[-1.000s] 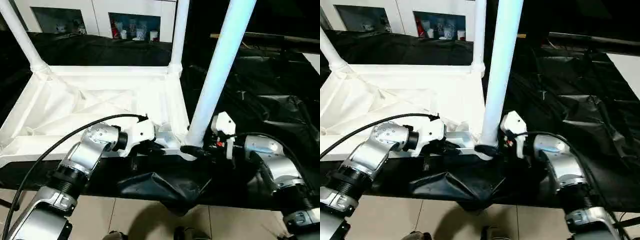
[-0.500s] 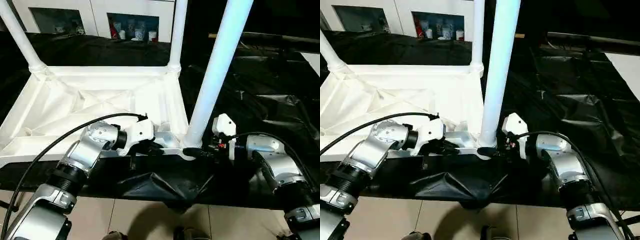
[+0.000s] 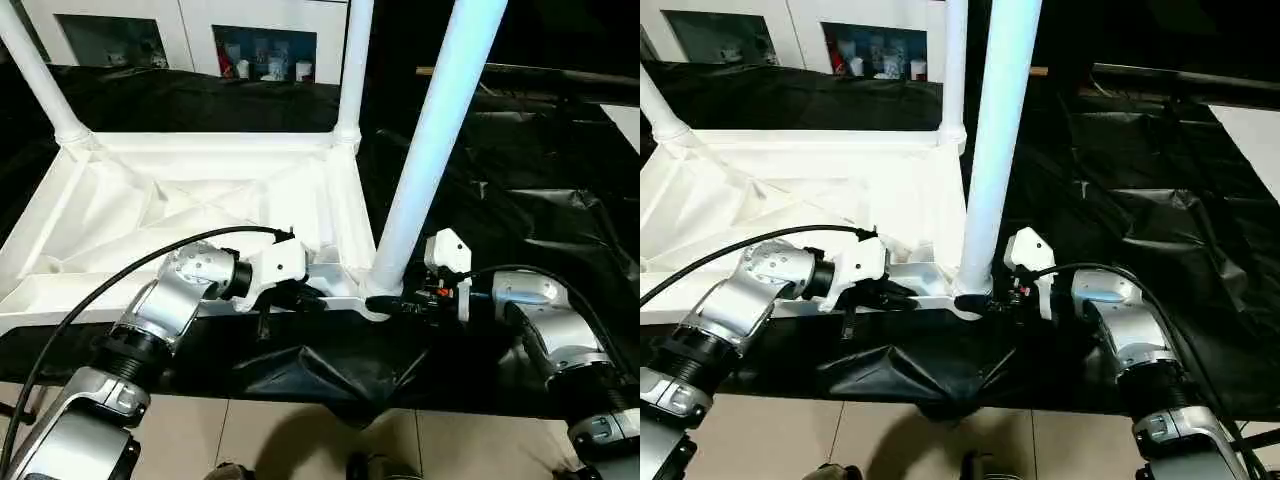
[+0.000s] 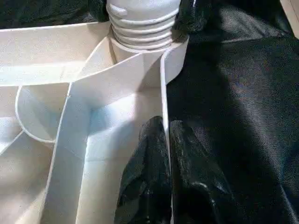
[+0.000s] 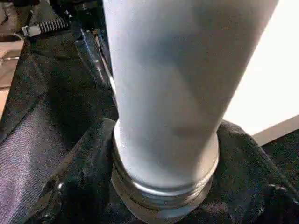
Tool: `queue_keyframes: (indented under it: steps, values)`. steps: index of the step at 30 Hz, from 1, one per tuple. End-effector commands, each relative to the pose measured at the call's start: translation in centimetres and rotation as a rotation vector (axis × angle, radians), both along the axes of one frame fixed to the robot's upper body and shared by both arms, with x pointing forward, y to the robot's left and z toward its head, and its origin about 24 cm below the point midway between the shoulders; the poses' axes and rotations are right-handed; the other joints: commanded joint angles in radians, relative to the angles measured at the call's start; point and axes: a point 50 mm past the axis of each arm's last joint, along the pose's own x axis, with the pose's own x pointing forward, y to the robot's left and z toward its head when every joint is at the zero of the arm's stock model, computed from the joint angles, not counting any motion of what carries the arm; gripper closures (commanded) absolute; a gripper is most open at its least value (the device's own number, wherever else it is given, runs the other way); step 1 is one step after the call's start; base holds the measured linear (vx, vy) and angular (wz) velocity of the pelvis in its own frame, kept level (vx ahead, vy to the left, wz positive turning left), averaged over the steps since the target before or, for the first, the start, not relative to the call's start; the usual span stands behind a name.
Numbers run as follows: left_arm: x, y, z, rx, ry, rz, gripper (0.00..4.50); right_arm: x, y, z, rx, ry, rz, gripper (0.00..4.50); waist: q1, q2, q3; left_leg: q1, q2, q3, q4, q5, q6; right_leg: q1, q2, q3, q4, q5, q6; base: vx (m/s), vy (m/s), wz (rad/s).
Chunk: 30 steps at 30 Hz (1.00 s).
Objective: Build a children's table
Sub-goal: Rotate leg to tighten
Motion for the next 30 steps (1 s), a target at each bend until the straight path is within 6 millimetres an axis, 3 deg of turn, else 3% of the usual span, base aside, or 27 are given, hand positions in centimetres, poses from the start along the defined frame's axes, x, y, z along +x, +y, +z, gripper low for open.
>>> queue_keyframes:
  steps: [1,8,11,14,17,19,21,23,25,26,29,30]
  values:
    - [-0.6,0.5,-2.1,0.048,0.088,0.021,4.50,0.5,-0.2,-0.1,0.061,0.007,-0.108,1.80,0.002,-0.015,-0.057,0.006,0.019,-0.004,-0.061,-0.168,0.097,0.059,-0.059,0.039,-0.068,-0.253,-0.222,0.000,0.000,0.00]
    - [1.2,-0.7,-3.1,0.048,0.040,0.274,4.50,1.4,1.1,-2.7,0.143,0.015,-0.599,1.80,-0.013,-0.014,-0.045,0.012,0.016,-0.013,-0.073,-0.257,0.023,0.045,-0.060,0.037,-0.092,-0.452,-0.154,0.000,0.000,0.00]
    - [2.1,-2.0,-3.4,0.052,0.023,0.392,4.50,1.4,2.2,-3.9,0.114,0.016,-0.810,1.81,-0.015,-0.013,-0.042,0.014,0.014,-0.014,-0.078,-0.288,0.011,0.038,-0.059,0.038,-0.099,-0.475,-0.134,0.000,0.000,0.00]
    - [2.5,-2.9,-3.4,0.060,0.000,0.429,4.50,1.3,3.1,-4.2,0.118,0.010,-0.897,1.81,-0.018,-0.014,-0.041,0.014,0.013,-0.016,-0.081,-0.313,0.007,0.038,-0.059,0.037,-0.103,-0.493,-0.122,0.000,0.000,0.00]
    - [2.3,-3.9,-3.7,0.073,0.007,0.402,4.50,1.3,4.5,-3.8,0.147,-0.005,-0.864,1.81,-0.017,-0.012,-0.038,0.019,0.013,-0.015,-0.084,-0.338,0.018,0.033,-0.059,0.036,-0.112,-0.507,-0.110,0.000,0.000,0.00]
    - [2.2,-3.9,-3.9,0.091,0.014,0.396,4.50,1.2,5.1,-3.3,0.184,-0.016,-0.827,1.81,-0.018,-0.009,-0.039,0.016,0.014,-0.018,-0.088,-0.340,0.021,0.039,-0.061,0.034,-0.115,-0.509,-0.106,0.000,0.000,0.00]
    - [2.1,-3.9,-4.0,0.100,0.016,0.393,4.50,1.2,5.3,-2.9,0.211,-0.027,-0.805,1.25,-0.016,-0.011,-0.039,0.017,0.015,-0.017,-0.089,-0.341,0.026,0.037,-0.061,0.036,-0.113,-0.488,-0.110,0.000,0.000,0.00]
    - [2.2,-3.4,-4.0,0.106,0.018,0.395,4.50,0.9,5.5,-1.6,0.294,-0.056,-0.701,1.11,-0.014,-0.012,-0.039,0.017,0.016,-0.016,-0.088,-0.337,0.031,0.039,-0.061,0.037,-0.113,-0.476,-0.116,0.000,0.000,0.00]
    - [2.2,-3.2,-3.8,0.104,0.015,0.385,4.50,0.9,5.4,-1.2,0.298,-0.071,-0.675,0.90,-0.011,-0.013,-0.039,0.018,0.017,-0.015,-0.088,-0.332,0.043,0.039,-0.063,0.038,-0.112,-0.467,-0.121,0.000,0.000,0.00]
    - [2.2,-3.1,-3.6,0.094,0.016,0.373,4.50,0.9,5.1,-0.8,0.281,-0.091,-0.641,0.90,-0.013,-0.017,-0.038,0.009,0.016,-0.015,-0.090,-0.311,0.045,0.045,-0.063,0.037,-0.110,-0.465,-0.122,0.000,0.000,0.00]
    - [2.0,-2.9,-3.1,0.072,-0.001,0.314,4.50,0.9,4.5,-0.3,0.263,-0.078,-0.566,0.65,-0.013,-0.018,-0.038,0.004,0.015,-0.018,-0.090,-0.291,0.055,0.051,-0.065,0.036,-0.110,-0.481,-0.113,0.000,0.000,0.00]
    - [1.7,-2.5,-2.9,0.047,0.032,0.281,4.50,0.6,3.6,0.1,0.215,-0.054,-0.442,0.61,-0.013,-0.017,-0.037,0.006,0.014,-0.015,-0.088,-0.290,0.058,0.046,-0.066,0.037,-0.114,-0.496,-0.107,0.000,0.000,0.00]
